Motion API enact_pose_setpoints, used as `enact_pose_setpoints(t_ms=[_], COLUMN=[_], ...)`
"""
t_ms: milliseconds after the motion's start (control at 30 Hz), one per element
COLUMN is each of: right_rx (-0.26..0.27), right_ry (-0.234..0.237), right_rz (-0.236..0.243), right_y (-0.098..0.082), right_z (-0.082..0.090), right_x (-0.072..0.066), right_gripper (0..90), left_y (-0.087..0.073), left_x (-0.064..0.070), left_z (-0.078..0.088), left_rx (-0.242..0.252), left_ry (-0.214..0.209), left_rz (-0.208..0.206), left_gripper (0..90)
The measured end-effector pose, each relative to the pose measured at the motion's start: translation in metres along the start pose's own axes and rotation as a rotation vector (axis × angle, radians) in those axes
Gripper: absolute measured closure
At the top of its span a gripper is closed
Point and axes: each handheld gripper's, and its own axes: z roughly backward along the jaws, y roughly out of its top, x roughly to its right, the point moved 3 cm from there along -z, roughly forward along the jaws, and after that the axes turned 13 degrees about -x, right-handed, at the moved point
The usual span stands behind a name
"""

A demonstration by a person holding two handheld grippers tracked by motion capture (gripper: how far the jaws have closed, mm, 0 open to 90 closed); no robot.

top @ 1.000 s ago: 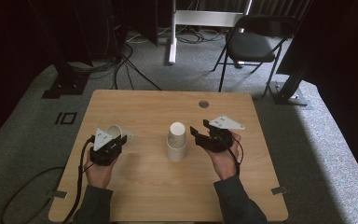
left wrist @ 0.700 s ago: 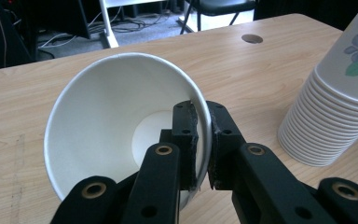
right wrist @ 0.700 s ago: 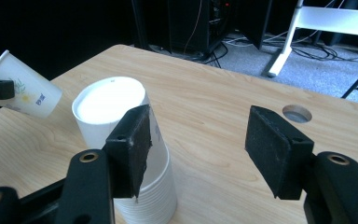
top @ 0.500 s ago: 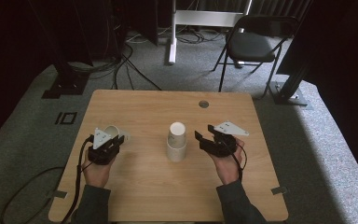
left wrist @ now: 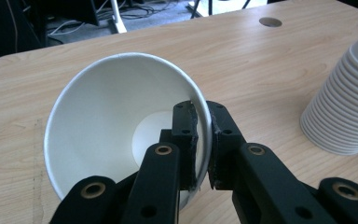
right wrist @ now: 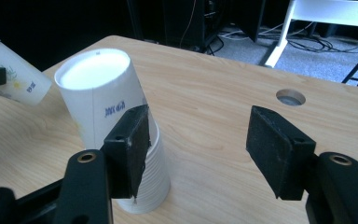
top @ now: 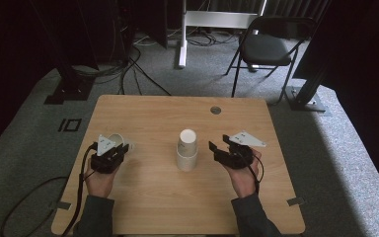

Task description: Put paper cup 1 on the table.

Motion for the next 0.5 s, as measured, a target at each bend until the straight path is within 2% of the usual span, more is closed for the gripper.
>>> enact_pose_setpoints(t_ms=[167,500], right_rx=[-0.009,-0.008], right_ry=[-0.024,-0.023], right_rz=[0.004,0.004], right_y=[-0.004,-0.005], right_z=[0.0,-0.001], right_x=[0.002,0.001], right_gripper=[39.0,38.5], left_y=[-0.003,-0.008], left_x=[-0.005,-0.012], left_z=[-0.002,-0.007], left_rx=[-0.013,-0.047], left_ry=[0.008,0.023], left_rz=[0.01,0.019], left_gripper=[83.7,83.6])
